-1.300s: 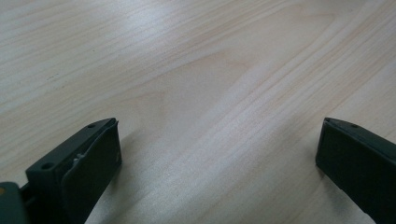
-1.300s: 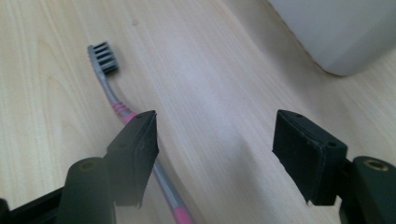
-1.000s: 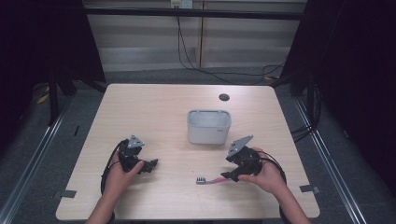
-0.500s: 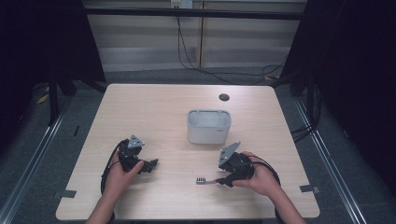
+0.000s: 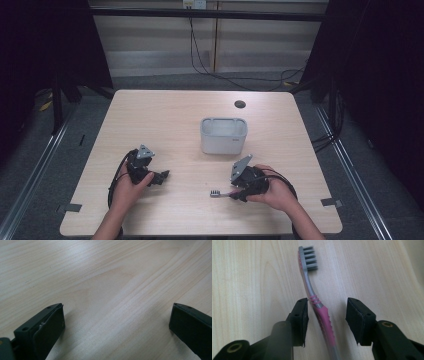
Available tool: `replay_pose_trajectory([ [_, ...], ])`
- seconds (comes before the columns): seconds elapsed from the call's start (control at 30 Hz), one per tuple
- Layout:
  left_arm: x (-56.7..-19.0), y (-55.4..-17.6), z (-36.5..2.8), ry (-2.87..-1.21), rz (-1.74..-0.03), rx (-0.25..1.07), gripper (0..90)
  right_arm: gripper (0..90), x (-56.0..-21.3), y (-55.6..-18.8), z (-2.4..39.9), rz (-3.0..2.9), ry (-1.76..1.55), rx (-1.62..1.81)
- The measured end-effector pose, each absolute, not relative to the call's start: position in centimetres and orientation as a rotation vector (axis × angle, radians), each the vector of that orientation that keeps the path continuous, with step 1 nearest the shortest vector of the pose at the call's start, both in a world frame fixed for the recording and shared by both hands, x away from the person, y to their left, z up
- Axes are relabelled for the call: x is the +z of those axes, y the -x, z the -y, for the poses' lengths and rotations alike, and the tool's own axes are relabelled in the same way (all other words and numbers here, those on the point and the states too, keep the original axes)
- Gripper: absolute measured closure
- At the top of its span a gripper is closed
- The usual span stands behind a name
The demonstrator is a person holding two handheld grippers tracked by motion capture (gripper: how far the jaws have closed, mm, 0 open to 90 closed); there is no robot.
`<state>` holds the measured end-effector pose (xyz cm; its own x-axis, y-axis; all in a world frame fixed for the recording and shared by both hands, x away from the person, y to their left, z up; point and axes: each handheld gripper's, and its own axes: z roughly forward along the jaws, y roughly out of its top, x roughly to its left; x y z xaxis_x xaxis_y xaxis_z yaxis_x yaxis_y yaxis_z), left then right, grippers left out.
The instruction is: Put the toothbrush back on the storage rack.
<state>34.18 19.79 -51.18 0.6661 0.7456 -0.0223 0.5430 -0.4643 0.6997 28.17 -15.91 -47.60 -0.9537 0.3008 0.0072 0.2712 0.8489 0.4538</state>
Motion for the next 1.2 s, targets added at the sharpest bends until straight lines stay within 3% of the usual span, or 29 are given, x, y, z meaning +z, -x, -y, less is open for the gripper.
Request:
replay_pose_trajectory([
  [0.4,-51.18,-34.17,-19.79,-2.185,-0.99,0.375,0.0,75.1,-47.53,-28.2,15.49,-3.011,-0.47,0.695],
  [0.43,-51.18,-34.18,-19.79,-2.184,-0.99,0.375,0.0,79.9,-47.47,-28.15,15.47,-3.019,-0.469,0.684],
  [0.63,-51.17,-34.19,-19.81,-2.188,-0.987,0.378,0.0,79.9,-47.45,-28.31,16.05,-3.018,-0.515,0.676],
  [0.8,-51.18,-34.18,-19.79,-2.185,-0.99,0.375,0.0,74.1,-47.54,-28.45,15.85,-3.022,-0.557,0.704],
  [0.93,-51.16,-34.17,-19.79,-2.188,-0.991,0.376,0.0,80.5,-47.48,-28.63,15.67,-3.03,-0.595,0.689],
  [1.2,-51.18,-34.18,-19.79,-2.185,-0.99,0.375,0.0,81.1,-47.45,-28.57,15.77,-3.025,-0.634,0.69],
])
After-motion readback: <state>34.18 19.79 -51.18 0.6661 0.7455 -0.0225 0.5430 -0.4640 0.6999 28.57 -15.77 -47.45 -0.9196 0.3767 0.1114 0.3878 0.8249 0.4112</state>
